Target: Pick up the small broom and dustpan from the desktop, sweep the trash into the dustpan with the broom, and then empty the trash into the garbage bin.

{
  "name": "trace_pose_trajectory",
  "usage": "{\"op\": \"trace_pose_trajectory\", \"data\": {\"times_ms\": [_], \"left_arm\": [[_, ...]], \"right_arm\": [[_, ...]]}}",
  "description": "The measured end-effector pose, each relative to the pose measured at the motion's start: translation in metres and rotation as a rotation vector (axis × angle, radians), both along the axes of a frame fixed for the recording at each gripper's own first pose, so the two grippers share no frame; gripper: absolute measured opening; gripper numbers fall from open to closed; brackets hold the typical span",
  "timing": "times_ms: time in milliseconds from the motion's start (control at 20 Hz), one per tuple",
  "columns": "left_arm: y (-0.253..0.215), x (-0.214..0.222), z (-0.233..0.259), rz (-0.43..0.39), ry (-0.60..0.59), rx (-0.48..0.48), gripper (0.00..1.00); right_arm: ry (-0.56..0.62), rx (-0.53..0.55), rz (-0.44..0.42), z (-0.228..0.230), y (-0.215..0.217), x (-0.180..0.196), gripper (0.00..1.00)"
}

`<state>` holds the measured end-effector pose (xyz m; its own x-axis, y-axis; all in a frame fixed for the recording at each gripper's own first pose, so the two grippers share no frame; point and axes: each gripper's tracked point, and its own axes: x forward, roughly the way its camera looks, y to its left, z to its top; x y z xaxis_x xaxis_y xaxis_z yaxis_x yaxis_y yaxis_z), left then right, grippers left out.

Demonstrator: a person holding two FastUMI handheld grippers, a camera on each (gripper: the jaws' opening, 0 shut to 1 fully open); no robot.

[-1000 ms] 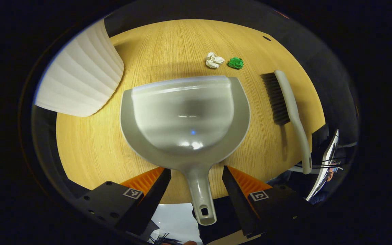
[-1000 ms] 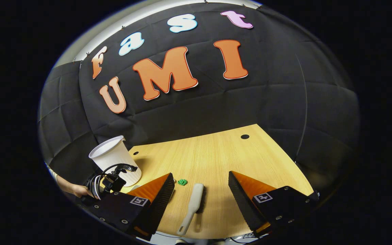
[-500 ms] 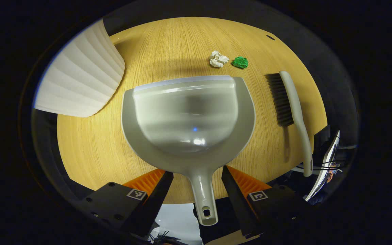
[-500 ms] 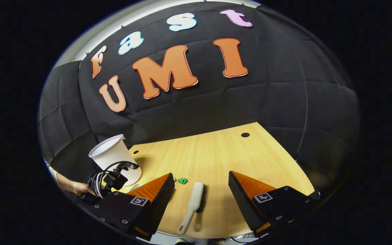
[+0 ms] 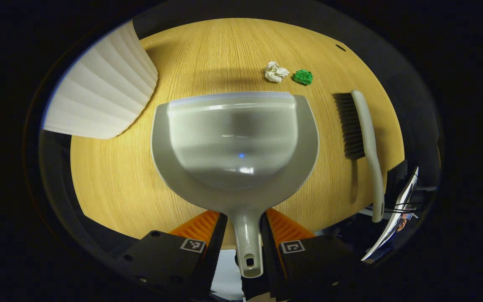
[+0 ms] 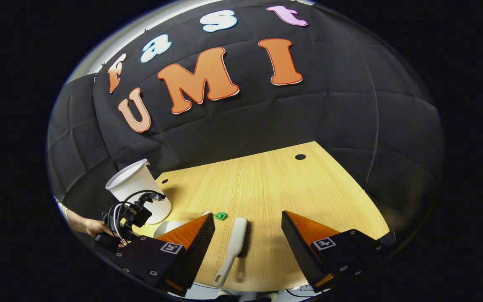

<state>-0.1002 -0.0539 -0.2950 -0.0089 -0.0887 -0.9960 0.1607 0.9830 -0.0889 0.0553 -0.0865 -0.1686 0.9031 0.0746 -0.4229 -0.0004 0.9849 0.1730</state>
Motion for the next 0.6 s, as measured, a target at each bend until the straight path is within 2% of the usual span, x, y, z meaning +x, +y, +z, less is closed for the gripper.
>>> {"op": "trace_pose_trajectory", "data": {"times_ms": [200, 600], "left_arm": [[0.003, -0.001, -0.006, -0.003, -0.01, 0.01, 0.35], [-0.004, 0.006, -0.005, -0.002, -0.022, -0.044, 0.31]], "right_arm": [[0.058, 0.033, 0.034, -0.019, 0.004, 0.0, 0.96], [0.327, 0.116, 0.13, -0.074, 0.031, -0.012, 0.97]]}}
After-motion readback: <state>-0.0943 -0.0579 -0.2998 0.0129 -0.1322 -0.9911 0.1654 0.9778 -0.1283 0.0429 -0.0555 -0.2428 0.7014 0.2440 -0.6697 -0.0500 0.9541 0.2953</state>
